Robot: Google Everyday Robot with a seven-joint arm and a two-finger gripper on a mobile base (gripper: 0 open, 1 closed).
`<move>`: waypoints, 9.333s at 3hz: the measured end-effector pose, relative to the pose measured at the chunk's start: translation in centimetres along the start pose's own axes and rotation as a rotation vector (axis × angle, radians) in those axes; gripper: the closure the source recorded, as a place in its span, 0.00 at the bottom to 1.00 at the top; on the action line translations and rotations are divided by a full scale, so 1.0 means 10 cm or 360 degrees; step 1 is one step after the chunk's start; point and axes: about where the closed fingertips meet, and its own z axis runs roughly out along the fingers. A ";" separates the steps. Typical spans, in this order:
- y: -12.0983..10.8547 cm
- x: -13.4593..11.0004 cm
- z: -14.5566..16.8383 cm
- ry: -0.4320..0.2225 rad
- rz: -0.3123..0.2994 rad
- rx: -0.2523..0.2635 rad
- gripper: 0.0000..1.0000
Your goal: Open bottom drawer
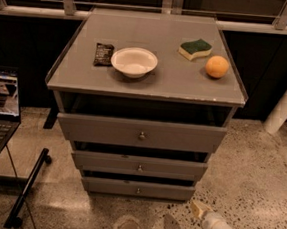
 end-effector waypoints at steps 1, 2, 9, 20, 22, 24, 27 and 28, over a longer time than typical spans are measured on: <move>-0.04 0.13 0.32 -0.0013 -0.0017 -0.0027 1.00; -0.05 0.21 0.54 -0.0018 -0.0029 -0.0062 1.00; -0.04 -0.21 1.82 -0.0180 -0.0140 -0.0022 1.00; 0.09 0.38 1.35 0.0534 0.0212 0.0177 1.00; 0.11 0.59 1.54 0.0771 0.0147 0.0237 1.00; 0.18 0.66 1.46 0.0826 0.0175 0.0234 1.00; 0.30 0.78 1.31 0.0930 0.0233 0.0222 1.00; 0.23 0.99 1.07 0.1029 0.0308 0.0231 1.00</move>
Offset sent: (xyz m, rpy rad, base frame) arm 0.0480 0.0269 -0.0651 0.0151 -0.0396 0.0552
